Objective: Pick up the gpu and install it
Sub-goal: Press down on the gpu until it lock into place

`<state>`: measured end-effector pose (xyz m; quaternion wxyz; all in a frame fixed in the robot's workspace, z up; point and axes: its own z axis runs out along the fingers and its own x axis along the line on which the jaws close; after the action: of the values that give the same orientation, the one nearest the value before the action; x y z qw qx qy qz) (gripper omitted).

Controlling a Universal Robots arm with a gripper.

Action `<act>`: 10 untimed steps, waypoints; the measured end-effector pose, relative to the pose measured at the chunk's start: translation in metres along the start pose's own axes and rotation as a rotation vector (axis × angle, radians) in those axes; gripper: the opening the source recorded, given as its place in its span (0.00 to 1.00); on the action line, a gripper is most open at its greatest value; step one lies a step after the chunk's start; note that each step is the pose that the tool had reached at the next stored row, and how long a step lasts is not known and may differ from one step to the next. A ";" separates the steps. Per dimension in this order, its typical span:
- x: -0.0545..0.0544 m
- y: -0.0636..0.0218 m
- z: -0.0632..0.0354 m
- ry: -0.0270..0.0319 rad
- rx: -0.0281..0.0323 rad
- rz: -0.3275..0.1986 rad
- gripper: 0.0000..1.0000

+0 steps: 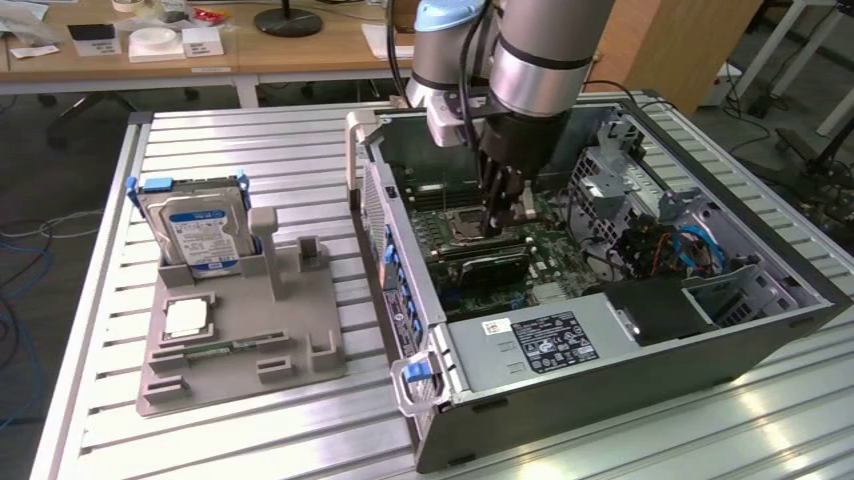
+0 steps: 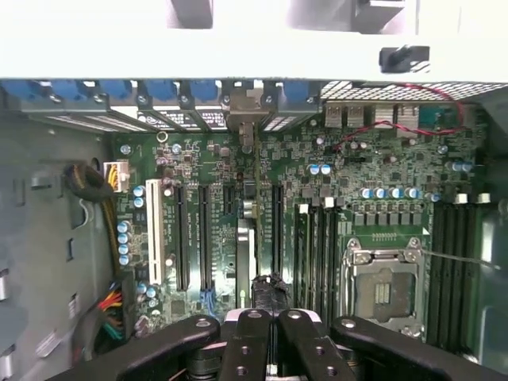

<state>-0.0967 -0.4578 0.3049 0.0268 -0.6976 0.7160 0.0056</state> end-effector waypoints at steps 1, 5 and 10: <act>0.000 -0.0001 -0.0026 0.0001 0.0001 0.000 0.11; -0.001 -0.0003 -0.0111 0.0003 0.0006 0.000 0.11; -0.001 -0.0004 -0.0140 0.0003 0.0007 0.001 0.11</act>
<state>-0.0967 -0.4577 0.3189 0.0270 -0.6973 0.7163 0.0053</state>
